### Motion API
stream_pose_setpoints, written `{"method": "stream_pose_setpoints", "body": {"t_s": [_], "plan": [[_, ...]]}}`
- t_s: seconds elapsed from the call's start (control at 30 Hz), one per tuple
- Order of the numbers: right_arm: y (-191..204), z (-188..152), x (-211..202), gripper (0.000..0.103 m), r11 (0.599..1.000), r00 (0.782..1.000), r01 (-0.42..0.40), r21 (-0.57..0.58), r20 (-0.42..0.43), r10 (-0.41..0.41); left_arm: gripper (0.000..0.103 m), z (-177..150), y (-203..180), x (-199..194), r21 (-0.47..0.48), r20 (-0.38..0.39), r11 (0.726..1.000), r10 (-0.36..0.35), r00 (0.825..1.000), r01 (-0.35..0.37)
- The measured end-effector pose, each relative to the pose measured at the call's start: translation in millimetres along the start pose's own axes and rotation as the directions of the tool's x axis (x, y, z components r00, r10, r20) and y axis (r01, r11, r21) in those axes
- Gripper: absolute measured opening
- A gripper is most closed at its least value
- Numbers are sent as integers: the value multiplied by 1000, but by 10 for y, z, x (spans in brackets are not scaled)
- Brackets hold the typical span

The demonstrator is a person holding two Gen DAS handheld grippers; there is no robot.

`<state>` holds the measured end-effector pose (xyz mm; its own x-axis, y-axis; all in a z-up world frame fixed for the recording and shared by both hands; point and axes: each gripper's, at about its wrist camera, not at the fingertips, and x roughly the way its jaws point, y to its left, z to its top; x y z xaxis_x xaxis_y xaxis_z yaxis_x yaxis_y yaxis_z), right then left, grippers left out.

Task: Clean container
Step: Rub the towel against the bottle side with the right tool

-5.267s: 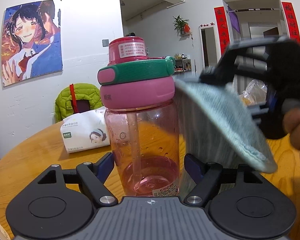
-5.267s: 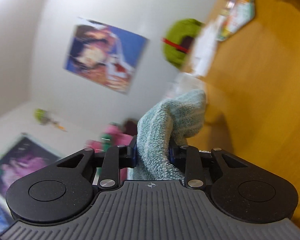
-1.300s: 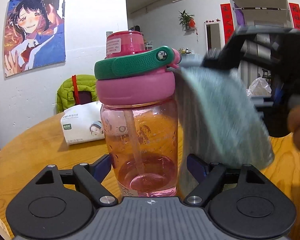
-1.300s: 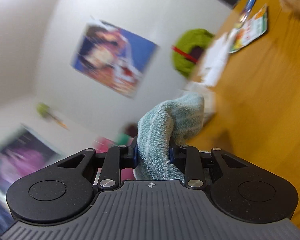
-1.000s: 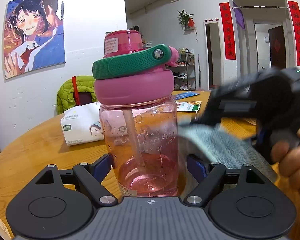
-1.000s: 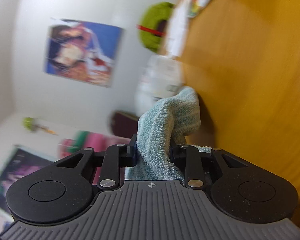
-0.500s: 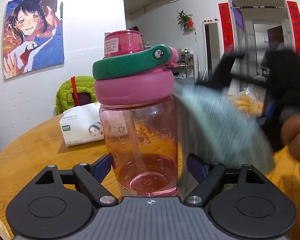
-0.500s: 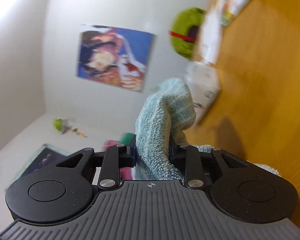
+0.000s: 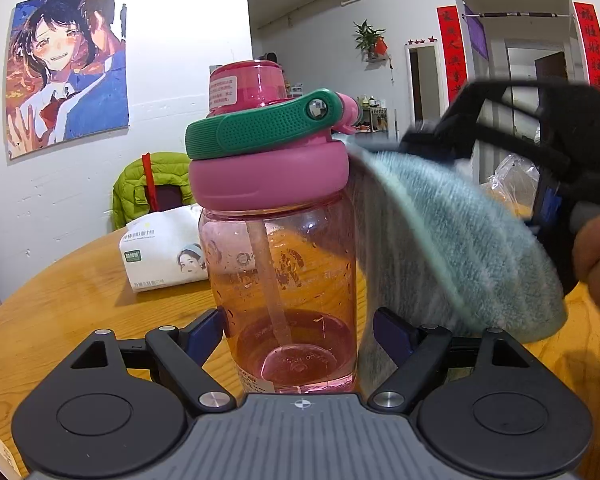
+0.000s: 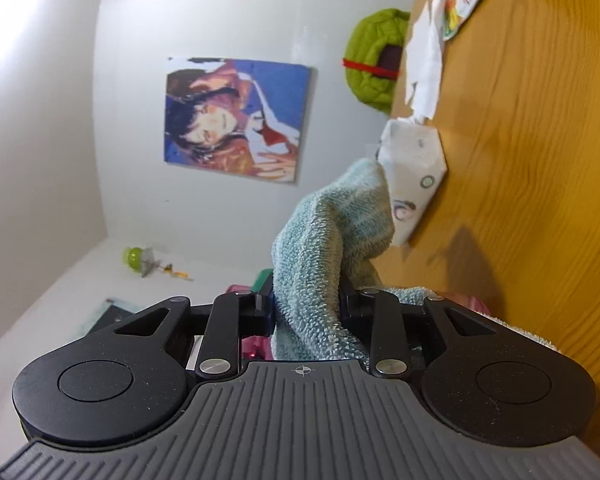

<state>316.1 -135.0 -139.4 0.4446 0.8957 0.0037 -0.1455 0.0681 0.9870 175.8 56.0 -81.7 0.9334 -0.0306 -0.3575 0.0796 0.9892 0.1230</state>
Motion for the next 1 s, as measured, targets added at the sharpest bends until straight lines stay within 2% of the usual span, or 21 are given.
{"method": "stream_pose_setpoints", "body": {"t_s": [0.07,0.1,0.17,0.27,0.4,0.5,0.6,0.73,1.0], "plan": [[-42,4,33,33,999,999,42,18,-15,-42,80,11,12,-17,0,-2,1000,1,1000,-1],[-84,6,52,33,995,995,100,23,-23,-100,80,11,14,-17,2,-2,1000,-1,1000,1],[-157,9,95,33,978,978,209,25,-38,-207,80,9,6,-20,5,-1,1000,1,1000,-1],[-170,11,187,35,952,951,305,-19,-43,-305,80,8,17,-22,-2,-2,1000,2,1000,-2],[-3,-4,213,36,940,950,312,-140,15,-313,85,21,-15,-104,-31,8,999,37,999,-37],[150,-27,189,36,920,952,306,-246,95,-291,85,30,-147,-202,2,37,994,105,994,-105],[193,-21,114,36,917,957,287,-278,135,-259,86,11,-229,-178,30,11,994,109,994,-110],[158,-15,110,36,944,975,221,-245,70,-210,86,11,-121,-136,18,25,997,79,997,-79],[221,-98,96,36,917,952,301,-263,25,-305,81,63,193,-15,-40,44,999,-11,999,12]]}}
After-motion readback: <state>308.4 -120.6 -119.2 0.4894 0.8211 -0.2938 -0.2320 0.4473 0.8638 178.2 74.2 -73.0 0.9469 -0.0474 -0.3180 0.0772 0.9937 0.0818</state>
